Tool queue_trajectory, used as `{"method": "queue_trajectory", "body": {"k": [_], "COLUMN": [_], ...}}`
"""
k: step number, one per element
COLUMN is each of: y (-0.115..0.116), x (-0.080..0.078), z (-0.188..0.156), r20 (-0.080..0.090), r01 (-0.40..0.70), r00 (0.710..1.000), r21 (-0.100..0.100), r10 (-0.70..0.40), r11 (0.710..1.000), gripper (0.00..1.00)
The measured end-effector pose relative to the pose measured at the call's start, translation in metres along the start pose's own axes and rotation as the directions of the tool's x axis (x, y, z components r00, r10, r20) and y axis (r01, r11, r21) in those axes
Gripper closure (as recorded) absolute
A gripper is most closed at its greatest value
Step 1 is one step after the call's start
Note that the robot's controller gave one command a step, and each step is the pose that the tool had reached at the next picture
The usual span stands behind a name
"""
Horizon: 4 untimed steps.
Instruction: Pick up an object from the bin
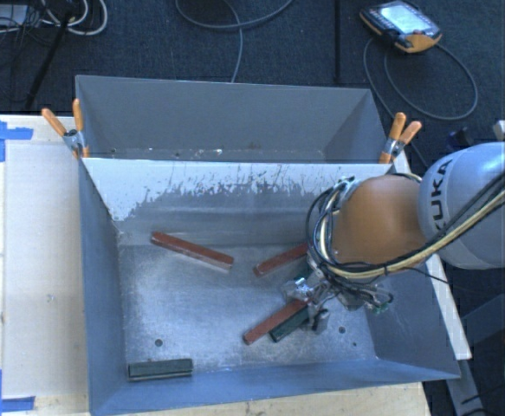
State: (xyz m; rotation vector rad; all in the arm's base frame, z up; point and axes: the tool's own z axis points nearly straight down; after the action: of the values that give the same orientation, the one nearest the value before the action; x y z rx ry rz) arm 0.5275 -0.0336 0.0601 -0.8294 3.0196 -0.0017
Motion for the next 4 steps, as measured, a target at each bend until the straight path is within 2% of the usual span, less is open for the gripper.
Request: {"method": "queue_trajectory", "body": {"k": [1,2,3,4], "y": [0.001,0.003,0.001,0.002], "x": [0.0,0.003,0.001,0.001], "z": [-0.003,-0.02,-0.035,-0.044], "r20": [-0.002,-0.012,-0.008,-0.011], "r01": [0.009,0.004,0.003,0.003], "r00": [1.0,1.0,1.0,1.0], "r21": [0.0,-0.007,-0.003,-0.006], "r10": [-0.009,-0.004,-0.003,-0.003], "r11": [1.0,1.0,1.0,1.0], "gripper": [1.0,1.0,1.0,1.0]}}
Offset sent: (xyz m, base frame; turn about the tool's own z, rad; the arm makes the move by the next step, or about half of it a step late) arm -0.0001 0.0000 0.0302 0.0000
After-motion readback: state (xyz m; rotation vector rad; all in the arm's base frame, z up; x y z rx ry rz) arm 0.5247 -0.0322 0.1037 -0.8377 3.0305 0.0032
